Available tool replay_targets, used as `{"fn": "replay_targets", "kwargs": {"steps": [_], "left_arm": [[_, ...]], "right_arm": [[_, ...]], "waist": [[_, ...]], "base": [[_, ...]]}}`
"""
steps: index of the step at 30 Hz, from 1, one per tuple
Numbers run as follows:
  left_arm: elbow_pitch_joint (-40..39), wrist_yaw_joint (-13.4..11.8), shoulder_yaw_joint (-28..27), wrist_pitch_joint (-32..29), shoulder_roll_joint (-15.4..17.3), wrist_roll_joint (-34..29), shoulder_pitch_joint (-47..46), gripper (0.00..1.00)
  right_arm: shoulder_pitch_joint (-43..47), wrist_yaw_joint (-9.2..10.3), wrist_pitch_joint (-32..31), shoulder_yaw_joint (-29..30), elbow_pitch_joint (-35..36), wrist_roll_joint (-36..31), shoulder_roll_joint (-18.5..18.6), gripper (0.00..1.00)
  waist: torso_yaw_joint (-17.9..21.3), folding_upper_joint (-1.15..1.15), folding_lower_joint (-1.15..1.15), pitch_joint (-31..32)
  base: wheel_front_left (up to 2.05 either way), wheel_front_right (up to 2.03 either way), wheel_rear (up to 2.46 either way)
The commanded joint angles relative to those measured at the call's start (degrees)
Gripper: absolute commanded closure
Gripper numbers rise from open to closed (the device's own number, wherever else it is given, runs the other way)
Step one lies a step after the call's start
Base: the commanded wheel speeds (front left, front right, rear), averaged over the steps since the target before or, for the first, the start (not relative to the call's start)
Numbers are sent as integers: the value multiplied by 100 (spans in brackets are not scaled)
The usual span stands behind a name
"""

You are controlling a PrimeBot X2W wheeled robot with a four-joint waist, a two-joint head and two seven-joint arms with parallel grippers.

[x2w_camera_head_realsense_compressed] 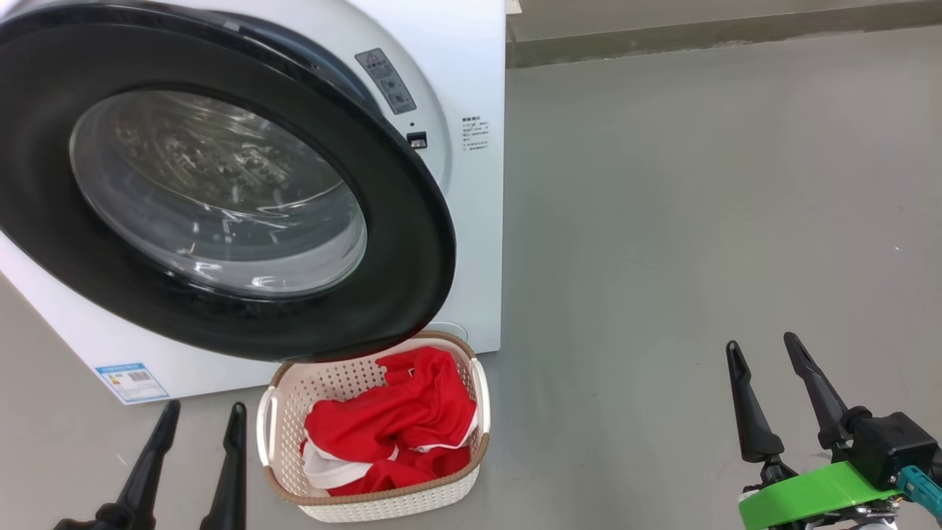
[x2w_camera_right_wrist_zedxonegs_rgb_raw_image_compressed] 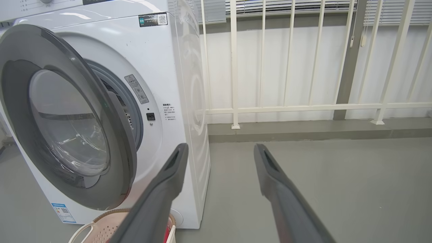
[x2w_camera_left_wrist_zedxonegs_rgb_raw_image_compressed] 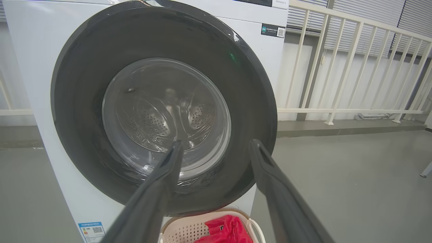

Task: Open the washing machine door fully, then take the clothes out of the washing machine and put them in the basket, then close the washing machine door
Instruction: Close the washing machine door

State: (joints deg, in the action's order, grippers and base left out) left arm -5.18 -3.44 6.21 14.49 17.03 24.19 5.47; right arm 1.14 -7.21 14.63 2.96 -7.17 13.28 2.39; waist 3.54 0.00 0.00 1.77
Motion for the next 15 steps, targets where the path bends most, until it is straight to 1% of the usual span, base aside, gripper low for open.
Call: {"fn": "replay_targets", "kwargs": {"steps": [1, 5, 6, 7, 8, 9, 10, 15], "left_arm": [[-105, 45, -255, 51, 53, -86, -218, 0], [-59, 114, -291, 51, 3, -142, -229, 0], [-38, 148, -296, 51, -33, -162, -235, 0], [-38, 148, -296, 51, -33, -162, -235, 0], [-28, 166, -294, 51, -50, -172, -238, 0], [-18, 185, -291, 51, -66, -183, -243, 0], [-8, 207, -286, 51, -81, -194, -252, 0], [47, 312, -220, 51, -154, -247, -331, 0]], "right_arm": [[-78, -28, 37, -143, 154, -36, 49, 0], [-86, -28, 37, -154, 139, -93, 49, 0], [-99, -28, 37, -152, 113, -142, 49, 13], [-99, -28, 37, -152, 113, -142, 49, 13], [-118, -28, 37, -147, 92, -162, 49, 42], [-145, -28, 37, -147, 67, -184, 49, 67], [-177, -28, 37, -141, 37, -207, 49, 100], [-434, -28, 37, -76, -156, -270, 49, 100]], "waist": [[-8, 0, 0, 9], [-23, 0, 0, 21], [-43, 0, 0, 14], [-43, 0, 0, 14], [-58, 0, 0, 8], [-75, 0, 0, 0], [-101, 0, 0, -11], [-316, 0, 0, -58]], "base": [[0, 0, 0], [0, 0, 0], [0, 0, 0], [0, 0, 0], [0, 0, 0], [0, 0, 0], [0, 0, 0], [0, 0, 0]]}}
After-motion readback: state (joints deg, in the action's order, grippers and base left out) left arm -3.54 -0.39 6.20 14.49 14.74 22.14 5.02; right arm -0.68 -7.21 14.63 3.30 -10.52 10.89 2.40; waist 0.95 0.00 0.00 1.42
